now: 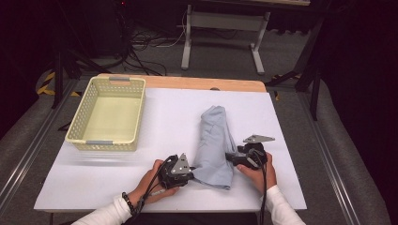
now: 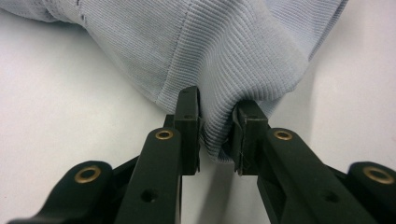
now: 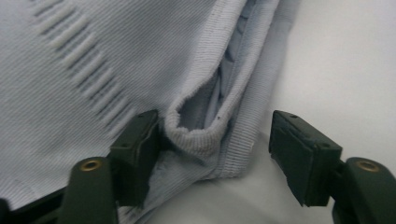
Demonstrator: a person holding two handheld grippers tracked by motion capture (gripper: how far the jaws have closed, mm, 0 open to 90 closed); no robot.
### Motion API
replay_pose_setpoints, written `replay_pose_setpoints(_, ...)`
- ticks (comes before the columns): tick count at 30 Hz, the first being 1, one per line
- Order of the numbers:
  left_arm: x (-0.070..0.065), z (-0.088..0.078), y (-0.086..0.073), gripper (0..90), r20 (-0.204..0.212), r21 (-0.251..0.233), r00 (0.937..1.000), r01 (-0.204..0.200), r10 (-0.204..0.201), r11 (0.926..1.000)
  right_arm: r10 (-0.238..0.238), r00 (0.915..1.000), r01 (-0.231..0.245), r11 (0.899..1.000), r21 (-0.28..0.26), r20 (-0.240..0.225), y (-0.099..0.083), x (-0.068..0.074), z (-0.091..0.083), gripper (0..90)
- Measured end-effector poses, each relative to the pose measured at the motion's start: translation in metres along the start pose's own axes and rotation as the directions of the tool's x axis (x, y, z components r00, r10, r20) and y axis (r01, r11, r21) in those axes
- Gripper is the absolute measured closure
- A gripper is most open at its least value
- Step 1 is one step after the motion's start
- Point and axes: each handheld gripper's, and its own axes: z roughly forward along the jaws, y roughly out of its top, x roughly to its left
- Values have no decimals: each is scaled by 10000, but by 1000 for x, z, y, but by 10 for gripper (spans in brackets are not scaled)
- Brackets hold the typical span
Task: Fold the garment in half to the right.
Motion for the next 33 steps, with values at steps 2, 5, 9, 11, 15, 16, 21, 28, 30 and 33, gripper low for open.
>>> replay_pose_setpoints(2, 0, -1, 1, 741, 1, 57, 10000, -50, 50, 10000, -86, 9995, 87, 10000, 27, -306, 1, -1, 0, 464)
replay_pose_setpoints(5, -1, -4, 2, 679, -73, 190, 9998, -176, 178, 9997, -68, 9977, 70, 10000, 31, -680, 1, 0, 0, 571)
replay_pose_setpoints(9, -1, -21, 9, 587, 338, -354, 9993, -121, 133, 9993, -152, 9966, 151, 9999, -24, -805, 0, 0, -1, 650)
replay_pose_setpoints(11, -1, -30, 14, 532, 360, -669, 9993, -104, 129, 9977, -252, 9971, 243, 9996, -139, -718, 1, 0, -2, 694)
replay_pose_setpoints(15, -1, -41, 19, 378, 135, -1127, 9999, -29, 45, 9936, -722, 9969, 712, 9969, -321, -316, 3, 4, -1, 743)
replay_pose_setpoints(16, 1, -43, 19, 334, 65, -1272, 9999, 88, -80, 9918, -847, 9962, 840, 9957, -378, -191, 4, 6, -1, 750)
replay_pose_setpoints(21, 10, -41, 22, 208, -763, -1621, 9929, 778, -911, 9837, -1147, 9933, 1155, 9912, -642, 167, 5, 8, 0, 770)
replay_pose_setpoints(28, 23, -17, 38, 149, -770, -2085, 9822, 1522, -1714, 9661, -1196, 9913, 1247, 9872, -991, 559, 7, 8, 2, 779)
replay_pose_setpoints(30, 26, -8, 44, 138, -897, -2026, 9797, 1583, -1793, 9664, -1253, 9900, 1316, 9857, -1055, 640, 7, 9, 2, 778)
replay_pose_setpoints(33, 32, 7, 46, 139, -1068, -1834, 9681, 2048, -2266, 9615, -1366, 9879, 1444, 9830, -1129, 740, 7, 11, 0, 776)
